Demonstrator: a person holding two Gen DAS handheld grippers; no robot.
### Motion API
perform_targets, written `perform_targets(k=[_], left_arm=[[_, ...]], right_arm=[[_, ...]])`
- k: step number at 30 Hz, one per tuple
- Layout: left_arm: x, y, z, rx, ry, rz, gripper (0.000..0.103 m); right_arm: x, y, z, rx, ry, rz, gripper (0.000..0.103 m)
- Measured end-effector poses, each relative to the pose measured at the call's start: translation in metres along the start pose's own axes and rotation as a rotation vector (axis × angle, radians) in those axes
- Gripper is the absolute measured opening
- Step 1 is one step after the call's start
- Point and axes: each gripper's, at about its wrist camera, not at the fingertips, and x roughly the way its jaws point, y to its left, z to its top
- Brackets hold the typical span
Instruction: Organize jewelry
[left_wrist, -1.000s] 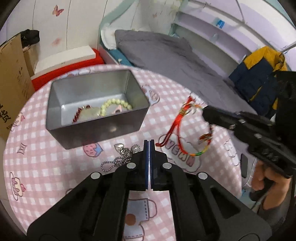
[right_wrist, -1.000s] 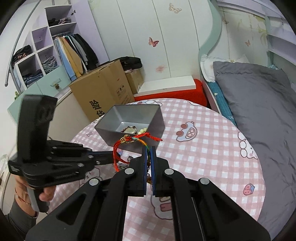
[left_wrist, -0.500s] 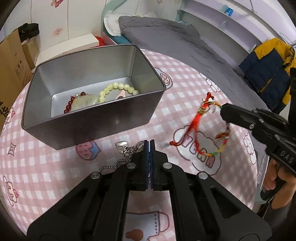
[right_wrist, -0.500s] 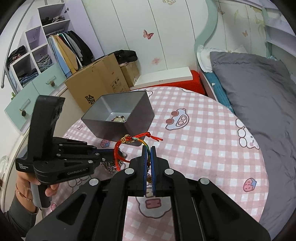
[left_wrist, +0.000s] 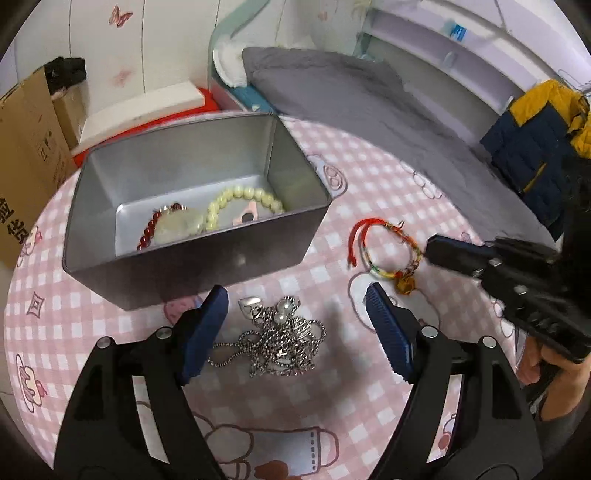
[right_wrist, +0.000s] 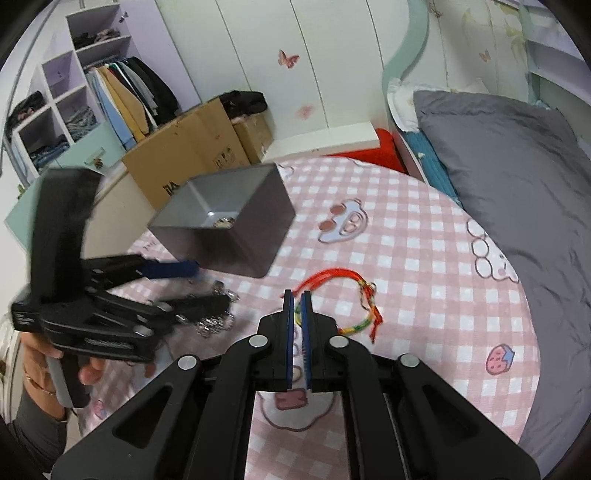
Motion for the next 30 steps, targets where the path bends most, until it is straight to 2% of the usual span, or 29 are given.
perform_targets(k=[3,5,7,9,13,18,21,24,27,30], left_arm=[[0.007,-0.001,0.001,0.008,0.028,0.019,0.076],[0.014,-0.002,0.001,0.016,0.053,0.025,0.057],[0.022,-0.003,-0.001,0.022,0.082,0.031,0.046],[0.024,-0.004,-0.002,0.04,0.079,0.056,0.043],[0.023,0.001,-0.001,0.039,0.082,0.076,0.011],[0.012,0.008,-0.001,0.011,0.057,0.025,0.009],[-0.004,0.009,0.0,-0.013,0.022,-0.016,0.009],[-0.021,0.009,0.003,-0.017,-0.01,-0.046,0.009],[-0.035,0.008,0.003,-0.015,-0.037,-0.049,0.009],[-0.048,0.005,0.005,-0.015,-0.059,-0.07,0.009]], right_arm=[[0.003,0.0,-0.003,-0.003,0.011,-0.004,0.005],[0.003,-0.002,-0.003,0.005,0.009,-0.002,0.005],[0.003,-0.003,-0.003,0.006,0.009,-0.008,0.005],[0.003,-0.003,-0.003,0.006,0.01,-0.014,0.005],[0.003,-0.005,-0.003,0.006,0.012,-0.031,0.006],[0.004,-0.006,-0.002,0.004,0.018,-0.063,0.011],[0.006,-0.004,-0.003,-0.011,0.031,-0.079,0.023],[0.013,0.001,-0.002,-0.04,0.046,-0.089,0.03],[0.025,0.01,-0.004,-0.111,0.08,-0.142,0.04],[0.041,0.018,-0.009,-0.19,0.133,-0.202,0.041]])
